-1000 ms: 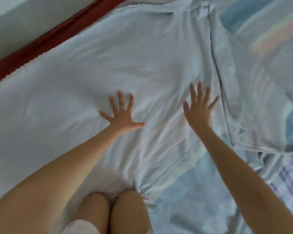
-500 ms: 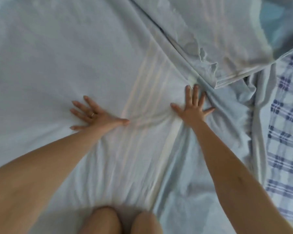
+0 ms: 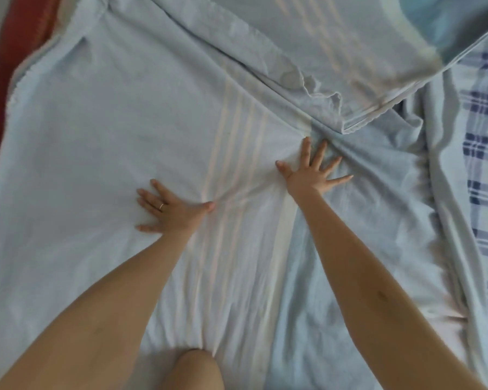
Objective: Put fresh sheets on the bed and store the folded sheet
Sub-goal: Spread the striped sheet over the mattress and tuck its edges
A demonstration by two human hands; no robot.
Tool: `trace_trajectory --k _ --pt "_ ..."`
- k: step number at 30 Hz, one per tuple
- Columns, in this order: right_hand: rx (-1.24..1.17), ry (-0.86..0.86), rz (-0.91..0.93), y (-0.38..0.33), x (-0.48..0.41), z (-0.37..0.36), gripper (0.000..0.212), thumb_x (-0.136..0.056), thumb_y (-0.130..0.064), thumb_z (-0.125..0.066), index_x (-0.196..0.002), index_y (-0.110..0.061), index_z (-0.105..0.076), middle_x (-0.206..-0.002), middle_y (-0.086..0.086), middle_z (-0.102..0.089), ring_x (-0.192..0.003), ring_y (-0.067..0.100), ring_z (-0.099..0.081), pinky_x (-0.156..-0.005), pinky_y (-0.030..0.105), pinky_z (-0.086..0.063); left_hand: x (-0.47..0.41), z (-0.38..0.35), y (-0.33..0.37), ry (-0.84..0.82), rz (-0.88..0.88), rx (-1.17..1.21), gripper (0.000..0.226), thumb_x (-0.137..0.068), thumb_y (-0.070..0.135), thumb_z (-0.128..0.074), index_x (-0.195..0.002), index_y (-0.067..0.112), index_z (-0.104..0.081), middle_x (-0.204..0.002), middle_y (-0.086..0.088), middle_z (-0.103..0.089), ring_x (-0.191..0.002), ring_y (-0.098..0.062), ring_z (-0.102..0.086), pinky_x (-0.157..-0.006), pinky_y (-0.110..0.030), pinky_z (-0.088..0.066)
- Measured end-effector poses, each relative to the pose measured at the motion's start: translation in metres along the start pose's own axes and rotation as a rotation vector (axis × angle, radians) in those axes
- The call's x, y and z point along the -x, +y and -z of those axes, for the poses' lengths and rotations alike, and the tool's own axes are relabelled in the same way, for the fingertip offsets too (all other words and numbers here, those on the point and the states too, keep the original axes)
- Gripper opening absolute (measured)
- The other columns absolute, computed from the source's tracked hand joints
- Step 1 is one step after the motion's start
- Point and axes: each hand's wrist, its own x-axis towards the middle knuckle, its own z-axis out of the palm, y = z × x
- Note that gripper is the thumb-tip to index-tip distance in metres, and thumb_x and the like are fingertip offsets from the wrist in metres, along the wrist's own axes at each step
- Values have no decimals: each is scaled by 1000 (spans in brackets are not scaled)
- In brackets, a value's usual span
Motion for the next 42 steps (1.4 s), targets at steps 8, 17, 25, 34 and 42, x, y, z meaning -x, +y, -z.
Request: trace_trajectory --k 8,17,25,34,42 --pt "316 57 893 205 147 -124 79 -78 -71 -41 -147 -42 -17 -155 -7 -20 -141 31 -17 -105 71 6 138 -122 8 -43 -306 -81 90 -86 58 -50 -150 27 4 -157 -9 15 -144 -29 15 -101 -75 -2" --pt "175 287 -11 393 -16 -31 63 -92 -65 -16 -147 -43 8 -157 -14 11 -145 27 10 -100 64 22 208 -193 152 -299 -354 -335 165 -31 72 -79 -138 22 36 -145 -17 40 -135 -35 34 -100 -74 1" --pt "-185 421 -49 412 -55 35 55 -92 0 -37 -140 -24 -27 -114 15 -48 -86 31 -51 -70 42 -39 242 -226 204 -248 -187 -252 172 -26 62 -85 -139 11 34 -146 -19 37 -137 -30 33 -110 -61 8" --pt "-573 262 -46 460 -84 53 36 -100 -37 -38 -94 -10 -62 -98 13 -64 -94 31 -58 -65 29 -30 249 -223 215 -268 -113 -282 174 -24 62 -87 -137 16 38 -146 -16 40 -136 -30 34 -112 -56 11" --pt "-409 527 -65 437 -50 56 22 -99 -24 -39 -98 -9 -55 -100 9 -62 -81 31 -57 -58 31 -27 252 -220 221 -306 -107 -309 173 -28 62 -87 -137 14 38 -145 -17 40 -136 -31 34 -111 -54 12"
